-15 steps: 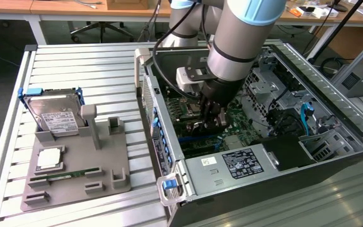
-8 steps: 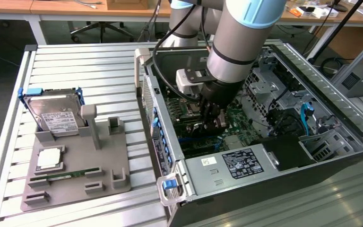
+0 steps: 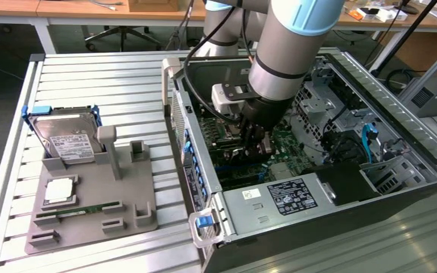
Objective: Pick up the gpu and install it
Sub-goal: 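Insert the gpu into the slot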
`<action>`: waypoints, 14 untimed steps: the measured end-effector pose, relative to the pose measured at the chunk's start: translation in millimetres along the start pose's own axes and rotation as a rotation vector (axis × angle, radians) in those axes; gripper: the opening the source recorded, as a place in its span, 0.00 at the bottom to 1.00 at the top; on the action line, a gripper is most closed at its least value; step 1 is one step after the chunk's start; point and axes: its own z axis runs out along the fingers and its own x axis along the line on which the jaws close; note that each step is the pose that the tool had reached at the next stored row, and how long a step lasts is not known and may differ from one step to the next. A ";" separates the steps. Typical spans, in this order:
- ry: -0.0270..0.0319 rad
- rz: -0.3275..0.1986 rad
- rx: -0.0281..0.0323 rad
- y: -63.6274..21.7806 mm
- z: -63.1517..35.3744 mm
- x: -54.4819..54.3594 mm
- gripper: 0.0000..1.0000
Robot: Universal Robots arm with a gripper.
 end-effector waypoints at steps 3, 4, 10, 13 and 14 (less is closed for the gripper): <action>0.0001 0.000 -0.0002 0.0 -0.4 0.0 0.27; 0.0002 0.000 -0.0002 0.0 -0.4 0.0 0.27; 0.0018 0.000 -0.0001 -0.1 -0.9 -0.1 0.27; 0.0067 0.000 0.0002 0.0 -2.6 -0.1 0.27; 0.0077 0.000 0.0002 0.0 -2.9 -0.1 0.27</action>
